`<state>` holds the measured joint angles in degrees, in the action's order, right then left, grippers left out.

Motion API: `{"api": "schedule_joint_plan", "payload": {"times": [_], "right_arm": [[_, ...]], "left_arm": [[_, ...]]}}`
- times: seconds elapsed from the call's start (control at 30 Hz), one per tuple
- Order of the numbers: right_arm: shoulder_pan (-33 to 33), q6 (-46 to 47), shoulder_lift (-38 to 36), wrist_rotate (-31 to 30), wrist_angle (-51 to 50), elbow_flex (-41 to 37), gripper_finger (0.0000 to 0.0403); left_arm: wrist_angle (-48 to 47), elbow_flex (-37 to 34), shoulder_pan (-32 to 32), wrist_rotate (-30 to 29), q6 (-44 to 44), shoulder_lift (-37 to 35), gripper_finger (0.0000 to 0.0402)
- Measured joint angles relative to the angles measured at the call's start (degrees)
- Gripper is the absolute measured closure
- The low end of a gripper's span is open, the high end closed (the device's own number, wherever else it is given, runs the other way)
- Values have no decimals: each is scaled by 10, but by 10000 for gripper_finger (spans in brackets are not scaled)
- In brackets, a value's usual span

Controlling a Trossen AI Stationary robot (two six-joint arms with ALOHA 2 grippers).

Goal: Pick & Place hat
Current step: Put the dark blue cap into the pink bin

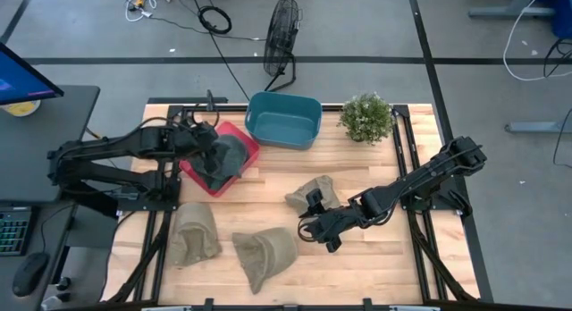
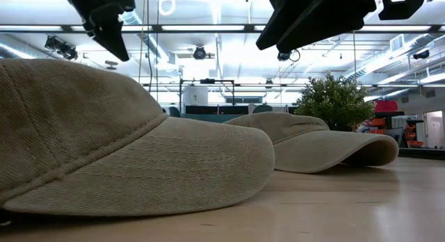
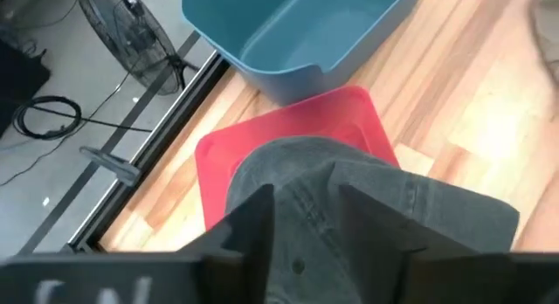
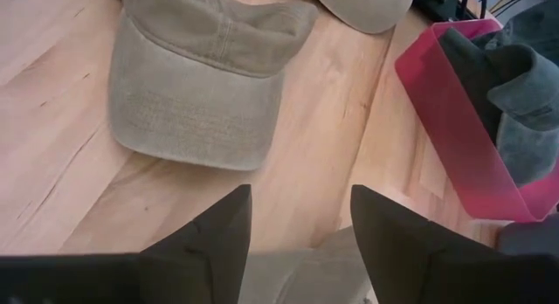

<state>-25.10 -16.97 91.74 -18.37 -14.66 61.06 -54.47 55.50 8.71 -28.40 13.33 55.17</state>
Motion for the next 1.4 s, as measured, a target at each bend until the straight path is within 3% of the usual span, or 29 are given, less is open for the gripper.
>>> {"api": "schedule_joint_plan", "payload": {"times": [0.23, 0.53, 0.83, 1.07, 1.23, 1.4], "right_arm": [[0, 0, 0, 0, 0, 0, 201], [0, 0, 0, 0, 1, 0, 201], [0, 0, 0, 0, 1, 0, 201], [0, 0, 0, 0, 1, 0, 201], [0, 0, 0, 0, 1, 0, 201], [0, 0, 0, 0, 1, 0, 201]], "left_arm": [[18, -37, 3, 0, 92, 26, 391], [96, -133, 5, 1, 171, 78, 398], [111, -220, 17, 1, 246, 119, 398], [189, -289, 24, 33, 253, 123, 398], [199, -289, 24, 44, 251, 123, 399], [150, -238, 24, 52, 250, 106, 399]]}}
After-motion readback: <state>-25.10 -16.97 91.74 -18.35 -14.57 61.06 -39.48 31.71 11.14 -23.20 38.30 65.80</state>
